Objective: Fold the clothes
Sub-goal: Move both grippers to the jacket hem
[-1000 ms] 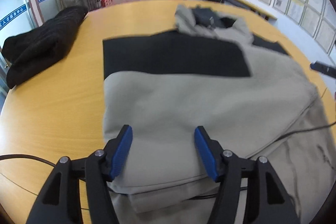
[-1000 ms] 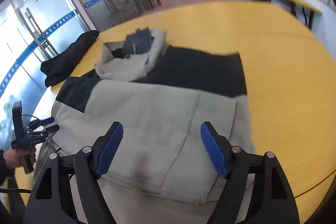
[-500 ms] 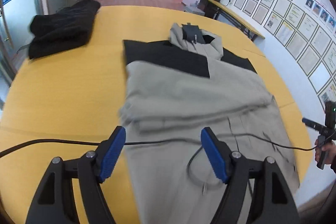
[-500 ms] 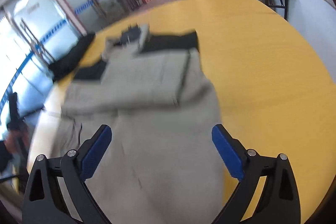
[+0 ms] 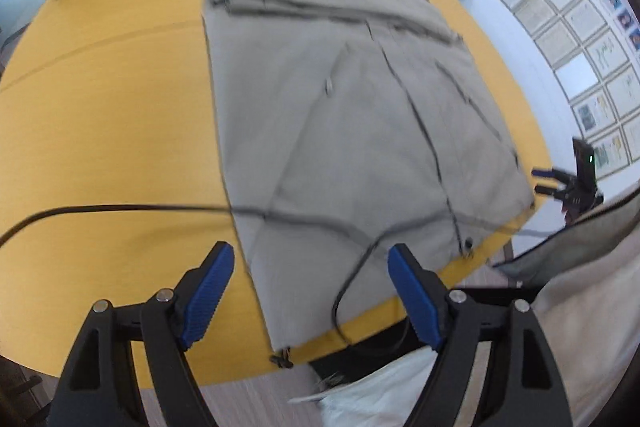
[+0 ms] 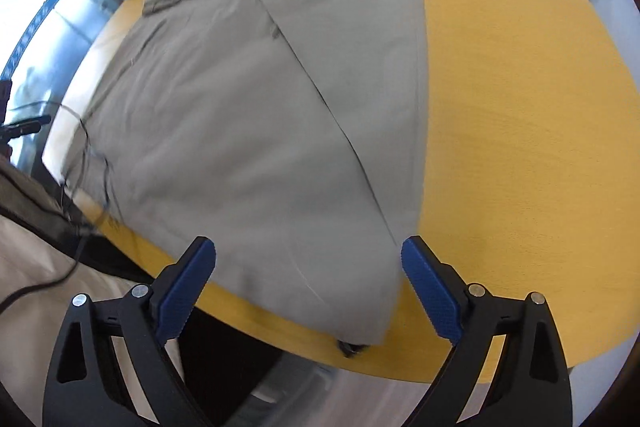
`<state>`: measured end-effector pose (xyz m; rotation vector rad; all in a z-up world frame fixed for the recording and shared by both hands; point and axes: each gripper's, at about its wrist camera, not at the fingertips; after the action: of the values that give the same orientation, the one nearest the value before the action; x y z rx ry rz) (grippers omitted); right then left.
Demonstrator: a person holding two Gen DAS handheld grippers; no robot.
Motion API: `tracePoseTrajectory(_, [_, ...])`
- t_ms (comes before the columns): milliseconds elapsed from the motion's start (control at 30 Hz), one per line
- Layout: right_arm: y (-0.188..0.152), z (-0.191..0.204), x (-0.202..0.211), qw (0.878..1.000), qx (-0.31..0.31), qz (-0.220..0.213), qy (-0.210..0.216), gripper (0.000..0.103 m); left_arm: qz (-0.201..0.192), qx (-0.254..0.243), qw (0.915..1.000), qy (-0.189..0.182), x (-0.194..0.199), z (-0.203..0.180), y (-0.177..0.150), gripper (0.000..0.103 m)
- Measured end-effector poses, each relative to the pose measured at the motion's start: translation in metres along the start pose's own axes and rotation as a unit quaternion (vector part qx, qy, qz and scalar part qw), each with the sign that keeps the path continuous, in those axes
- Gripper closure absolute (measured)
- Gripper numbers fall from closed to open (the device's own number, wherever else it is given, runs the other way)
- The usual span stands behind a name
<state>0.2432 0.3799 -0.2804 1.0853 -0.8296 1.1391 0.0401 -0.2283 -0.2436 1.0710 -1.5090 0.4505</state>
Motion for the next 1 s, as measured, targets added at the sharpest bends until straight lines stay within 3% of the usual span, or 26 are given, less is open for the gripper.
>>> tracePoseTrajectory(100, [-0.014, -0.018, 0.001, 1.0, 0.008, -0.01, -0.005, 0.011, 0.005, 0.005, 1.0, 0.002, -0.005, -0.01, -0.011, 0.029])
tracePoseTrajectory(233, [-0.028, -0.022, 0.016, 0.999, 0.024, -0.028, 0.012, 0.011, -0.04, 0.019, 0.9989, 0.014, 0.034, -0.024, -0.029, 0.029])
tracePoseTrajectory(433, [-0.047, -0.03, 0.029, 0.997, 0.078, -0.01, 0.014, 0.011, -0.036, 0.049, 0.9965, 0.058, 0.083, -0.029, -0.077, 0.025])
tracePoseTrajectory(633, [-0.04, -0.035, 0.023, 0.997, 0.061, -0.029, 0.028, 0.011, -0.053, 0.073, 0.9942, 0.058, 0.036, -0.02, -0.05, 0.023])
tracePoseTrajectory(800, [-0.027, -0.027, -0.006, 0.998, 0.043, -0.047, 0.025, 0.013, -0.003, 0.093, 0.9933, 0.069, -0.049, 0.007, -0.015, 0.023])
tracePoseTrajectory(867, [-0.027, -0.025, -0.009, 0.997, 0.047, -0.063, 0.014, 0.013, -0.015, 0.071, 0.9926, 0.098, -0.057, 0.007, -0.014, 0.017])
tracePoseTrajectory(967, [-0.028, -0.019, -0.011, 0.996, 0.053, -0.071, -0.004, 0.013, -0.003, 0.062, 0.992, 0.11, -0.061, 0.001, -0.014, 0.015])
tracePoseTrajectory(1000, [-0.028, -0.017, -0.012, 0.996, 0.057, -0.07, -0.005, 0.02, 0.0, 0.062, 0.9917, 0.113, -0.061, -0.001, -0.015, 0.015])
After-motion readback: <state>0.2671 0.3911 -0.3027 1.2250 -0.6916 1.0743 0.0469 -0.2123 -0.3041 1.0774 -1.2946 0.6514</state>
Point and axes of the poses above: each gripper's, at about its wrist camera, not at the fingertips, and x roughly against the way its jaws point, z to its left, y to its top, and after that the axes turned 8 degrees about -x, right-handed
